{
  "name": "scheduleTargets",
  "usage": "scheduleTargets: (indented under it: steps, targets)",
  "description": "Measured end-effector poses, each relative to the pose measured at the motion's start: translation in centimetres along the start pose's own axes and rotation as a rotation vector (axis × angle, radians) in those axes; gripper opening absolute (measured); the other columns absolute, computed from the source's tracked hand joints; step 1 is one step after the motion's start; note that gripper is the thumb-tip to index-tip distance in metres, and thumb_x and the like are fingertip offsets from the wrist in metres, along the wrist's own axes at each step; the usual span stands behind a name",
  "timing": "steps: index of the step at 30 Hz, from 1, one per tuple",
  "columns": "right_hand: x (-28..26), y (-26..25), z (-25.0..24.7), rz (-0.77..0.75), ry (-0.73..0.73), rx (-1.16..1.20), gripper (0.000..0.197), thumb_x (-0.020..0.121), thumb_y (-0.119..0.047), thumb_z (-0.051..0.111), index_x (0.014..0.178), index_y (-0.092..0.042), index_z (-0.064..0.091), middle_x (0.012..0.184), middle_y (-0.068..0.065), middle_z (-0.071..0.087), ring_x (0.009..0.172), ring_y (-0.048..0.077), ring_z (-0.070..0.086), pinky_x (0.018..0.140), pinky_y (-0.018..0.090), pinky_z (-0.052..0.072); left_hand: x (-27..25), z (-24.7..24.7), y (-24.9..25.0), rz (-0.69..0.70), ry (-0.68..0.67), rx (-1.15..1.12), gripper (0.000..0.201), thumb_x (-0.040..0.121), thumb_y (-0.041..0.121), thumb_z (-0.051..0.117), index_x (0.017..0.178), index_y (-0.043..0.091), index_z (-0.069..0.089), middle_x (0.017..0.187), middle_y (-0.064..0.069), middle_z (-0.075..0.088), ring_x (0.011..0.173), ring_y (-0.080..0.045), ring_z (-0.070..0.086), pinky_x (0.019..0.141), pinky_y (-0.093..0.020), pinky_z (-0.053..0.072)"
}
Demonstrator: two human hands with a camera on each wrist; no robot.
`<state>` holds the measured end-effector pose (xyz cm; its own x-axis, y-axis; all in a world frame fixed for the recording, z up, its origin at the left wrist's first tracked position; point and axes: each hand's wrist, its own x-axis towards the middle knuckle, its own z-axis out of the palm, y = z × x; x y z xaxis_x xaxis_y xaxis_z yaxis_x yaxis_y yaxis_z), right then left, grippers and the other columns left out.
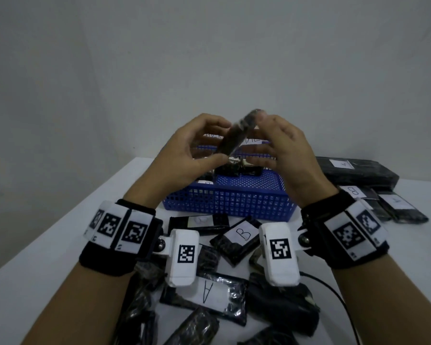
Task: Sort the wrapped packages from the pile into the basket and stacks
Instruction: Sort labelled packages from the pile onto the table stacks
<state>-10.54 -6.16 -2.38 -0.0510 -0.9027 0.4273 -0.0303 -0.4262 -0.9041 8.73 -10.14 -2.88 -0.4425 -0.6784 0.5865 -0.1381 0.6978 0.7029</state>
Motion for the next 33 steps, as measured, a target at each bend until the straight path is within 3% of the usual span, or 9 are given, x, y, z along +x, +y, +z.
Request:
scheduleTargets:
  steps: [2,5,8,11,15,18,23,28,33]
  targets:
    - [0.1,0.2,-0.3,-0.027,-0.007,-0.064,0.028,0.102,-0.035,0.055,0.125,-0.019,0.059,0.112,0.004,0.072,0.097,0.020,0.073,0.084,0.034,0.059,0.0,-0.1,0.6,-0.029,0.044,-0.071,0.032,0.096,-0.002,0.057,0.124,0.014,0.056,0.112,0.002,0.069,0.104,-0.011,0.069,0.085,-0.026,0.056]
    - [0.0,0.5,-0.7,-0.127,-0.046,-0.126,0.052,0.096,-0.018,0.067,0.144,-0.026,0.047,0.115,0.007,0.068,0.094,0.021,0.073,0.082,0.033,0.061,0.0,-0.1,0.8,-0.152,0.052,-0.184,0.030,0.103,0.004,0.043,0.123,0.016,0.061,0.103,0.000,0.072,0.091,-0.011,0.070,0.074,-0.025,0.057]
    - [-0.2,0.4,-0.5,-0.191,-0.105,-0.146,0.054,0.093,-0.012,0.070,0.143,-0.021,0.052,0.117,0.011,0.069,0.086,0.026,0.071,0.076,0.031,0.062,0.1,-0.3,0.6,-0.254,0.025,-0.272,0.032,0.105,0.012,0.038,0.124,0.019,0.062,0.107,-0.007,0.070,0.091,-0.019,0.067,0.070,-0.031,0.056]
    - [-0.2,0.3,-0.2,-0.237,0.002,-0.152,0.049,0.087,-0.014,0.078,0.134,-0.015,0.062,0.104,0.013,0.072,0.081,0.022,0.073,0.073,0.029,0.061,0.0,-0.3,0.6,-0.270,0.043,-0.246,0.022,0.104,0.020,0.046,0.121,0.021,0.060,0.099,-0.001,0.068,0.082,-0.013,0.066,0.062,-0.027,0.054]
    - [0.0,0.9,-0.4,-0.224,0.152,-0.224,0.048,0.079,-0.040,0.083,0.119,-0.020,0.067,0.091,0.004,0.074,0.078,0.021,0.074,0.077,0.044,0.063,-0.3,-0.2,0.3,-0.216,-0.051,-0.142,0.051,0.081,0.035,0.075,0.127,0.023,0.057,0.108,0.005,0.067,0.089,-0.009,0.068,0.069,-0.022,0.054]
    - [0.0,1.1,-0.7,-0.141,0.099,-0.256,0.058,0.074,-0.057,0.080,0.115,-0.020,0.061,0.107,0.000,0.071,0.090,0.022,0.074,0.081,0.047,0.062,-0.4,-0.3,0.2,-0.207,-0.039,-0.111,0.054,0.073,0.034,0.079,0.123,0.023,0.063,0.114,0.000,0.068,0.096,-0.014,0.068,0.073,-0.021,0.055]
    - [-0.1,0.6,-0.7,-0.069,-0.022,-0.114,0.052,0.082,-0.033,0.075,0.124,-0.011,0.054,0.118,0.006,0.072,0.102,0.020,0.073,0.091,0.043,0.060,-0.5,-1.5,0.3,-0.198,-0.042,-0.128,0.047,0.080,0.022,0.075,0.126,0.013,0.065,0.110,0.000,0.070,0.094,-0.012,0.068,0.078,-0.023,0.054]
    - [-0.1,0.1,-0.6,-0.090,0.020,-0.163,0.043,0.089,-0.028,0.075,0.126,-0.014,0.058,0.105,0.005,0.077,0.097,0.016,0.073,0.090,0.032,0.058,-0.4,-1.8,0.8,-0.166,-0.072,-0.064,0.045,0.083,0.021,0.073,0.127,0.011,0.065,0.112,-0.005,0.071,0.092,-0.013,0.069,0.078,-0.022,0.055]
    - [-0.2,-0.6,-2.5,-0.023,-0.054,-0.242,0.047,0.089,-0.031,0.075,0.130,-0.020,0.055,0.119,0.002,0.072,0.104,0.017,0.071,0.096,0.042,0.057,0.0,-0.6,1.3,-0.206,-0.083,-0.056,0.051,0.075,0.030,0.079,0.123,0.021,0.066,0.111,0.000,0.073,0.094,-0.007,0.069,0.079,-0.018,0.053]
